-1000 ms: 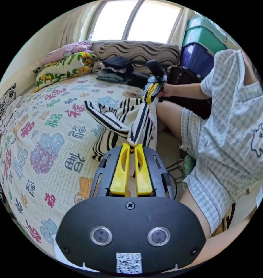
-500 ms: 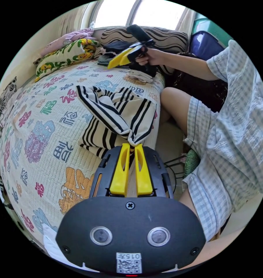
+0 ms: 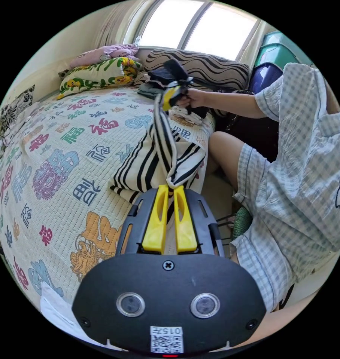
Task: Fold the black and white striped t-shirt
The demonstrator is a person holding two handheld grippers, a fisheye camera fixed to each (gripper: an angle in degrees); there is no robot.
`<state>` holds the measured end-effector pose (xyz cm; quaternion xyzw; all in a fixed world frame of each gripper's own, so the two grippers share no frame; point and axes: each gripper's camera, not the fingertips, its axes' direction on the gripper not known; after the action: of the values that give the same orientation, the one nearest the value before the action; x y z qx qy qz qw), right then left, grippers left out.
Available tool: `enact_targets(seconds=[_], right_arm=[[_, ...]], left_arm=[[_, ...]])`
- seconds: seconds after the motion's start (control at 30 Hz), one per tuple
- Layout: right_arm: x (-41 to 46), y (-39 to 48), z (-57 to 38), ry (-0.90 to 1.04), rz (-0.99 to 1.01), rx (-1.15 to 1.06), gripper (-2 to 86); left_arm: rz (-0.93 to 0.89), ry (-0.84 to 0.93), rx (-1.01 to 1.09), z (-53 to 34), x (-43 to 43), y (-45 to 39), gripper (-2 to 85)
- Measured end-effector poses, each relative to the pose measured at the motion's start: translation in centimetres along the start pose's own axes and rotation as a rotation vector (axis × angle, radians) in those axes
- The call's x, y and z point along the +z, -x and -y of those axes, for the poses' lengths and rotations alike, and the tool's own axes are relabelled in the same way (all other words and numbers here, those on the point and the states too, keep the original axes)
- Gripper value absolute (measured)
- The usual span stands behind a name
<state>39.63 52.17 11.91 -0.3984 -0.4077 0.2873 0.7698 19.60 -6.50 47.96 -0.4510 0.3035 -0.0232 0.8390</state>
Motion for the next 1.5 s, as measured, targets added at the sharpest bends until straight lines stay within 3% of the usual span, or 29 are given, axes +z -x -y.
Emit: enact_targets(seconds=[0.27, 0.4, 0.5, 0.63, 0.8, 1.03, 1.1, 1.2, 1.27, 1.37, 1.4, 1.5], right_arm=[[5.6, 8.2, -5.2, 0.210, -0.328, 0.022, 0.7], [6.7, 9.2, -5.0, 0.234, -0.377, 0.022, 0.7], [5.4, 9.2, -4.6, 0.160, -0.384, 0.090, 0.9], [1.2, 5.7, -4.5, -0.065, -0.235, 0.247, 1.8], [-2.7, 2.0, -4.0, -0.261, -0.132, 0.362, 5.0], [-5.2, -0.4, -4.3, -0.435, -0.153, 0.406, 2.6], [-5.3, -0.1, -3.6, -0.444, -0.092, 0.316, 0.8], [-1.1, 0.1, 0.3, -0.200, 0.099, 0.194, -0.2], [5.0, 0.7, 3.5, 0.062, 0.180, 0.118, -0.5], [8.9, -1.0, 5.4, 0.178, 0.055, 0.156, -0.6], [8.6, -1.8, 5.5, 0.148, 0.017, 0.197, -0.6], [2.4, -6.5, 3.7, -0.229, -0.110, 0.482, -0.7]], left_arm=[[0.062, 0.148, 0.014, -0.2, 3.0, -0.8, 0.4], [0.073, 0.154, -0.041, 0.3, 2.7, -0.2, 0.3], [0.048, 0.081, -0.069, 1.2, 1.0, 0.5, 0.1], [0.000, -0.081, -0.095, 4.0, -3.0, 3.7, 0.0], [0.050, -0.253, -0.293, 9.9, -7.0, 14.0, 0.0], [-0.114, -0.078, -0.823, 13.0, 0.6, 28.5, 0.0], [-0.169, -0.092, -0.937, 12.1, 2.6, 31.0, 0.0], [-0.223, -0.158, -0.978, 10.9, 3.6, 32.6, -0.1], [-0.260, -0.203, -0.993, 10.1, 3.8, 33.3, -0.1], [-0.320, -0.256, -1.007, 9.0, 3.8, 34.3, -0.2], [-0.320, -0.259, -1.002, 8.9, 3.7, 34.6, -0.2], [-0.292, -0.252, -0.971, 9.0, 3.3, 35.4, -0.2]])
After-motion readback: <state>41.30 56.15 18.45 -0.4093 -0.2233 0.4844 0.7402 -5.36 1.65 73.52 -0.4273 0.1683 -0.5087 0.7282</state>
